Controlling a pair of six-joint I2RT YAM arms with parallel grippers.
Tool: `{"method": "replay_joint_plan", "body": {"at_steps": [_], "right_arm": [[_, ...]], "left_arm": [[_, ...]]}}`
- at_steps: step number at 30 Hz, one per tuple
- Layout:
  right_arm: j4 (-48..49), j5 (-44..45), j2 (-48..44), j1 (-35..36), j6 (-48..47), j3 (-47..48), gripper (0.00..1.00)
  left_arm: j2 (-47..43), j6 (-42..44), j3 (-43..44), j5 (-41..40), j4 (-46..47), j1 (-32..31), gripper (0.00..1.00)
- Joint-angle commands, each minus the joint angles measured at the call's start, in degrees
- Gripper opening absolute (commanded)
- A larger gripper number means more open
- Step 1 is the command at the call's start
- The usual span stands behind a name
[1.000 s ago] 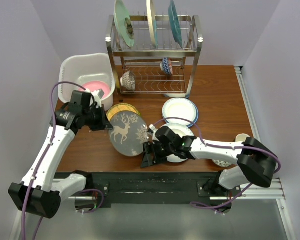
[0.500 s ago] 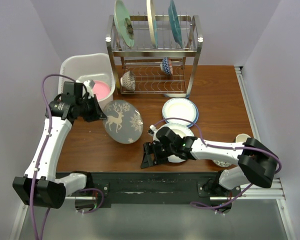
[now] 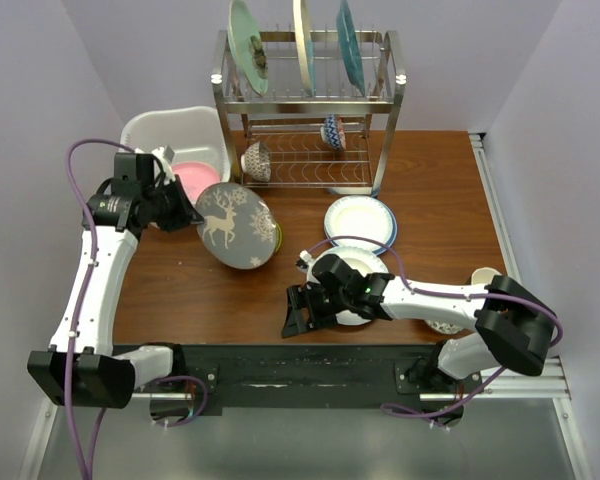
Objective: Place the plates into the plastic bin on the countertop
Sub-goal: Place the plate in the plastic bin.
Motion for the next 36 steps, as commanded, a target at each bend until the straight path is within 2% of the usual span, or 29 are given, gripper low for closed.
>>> {"method": "replay_joint_plan", "body": {"at_steps": [1, 8, 24, 36], "right_arm": [[1.16, 1.03, -0.17, -0.01, -1.26, -0.19, 0.76], [0.64, 1.47, 0.53, -0.1, -1.87, -0.45, 0.76], [1.25, 0.76, 2.37, -0.8, -1.96, -0.54, 0.76], [1.25, 0.23, 3.78, -0.97, -2.05, -0.45, 0.76]], "left_arm": [[0.02, -4.34, 5.4, -0.54, 8.3, 0.77, 0.0], [1.25, -7.85, 7.16, -4.94, 9.98, 2.26, 0.0], [4.24, -9.53, 8.65, -3.1, 16.12, 13.85, 0.0], [7.93, -12.08, 9.09, -1.25, 24.38, 18.25, 0.0]]}}
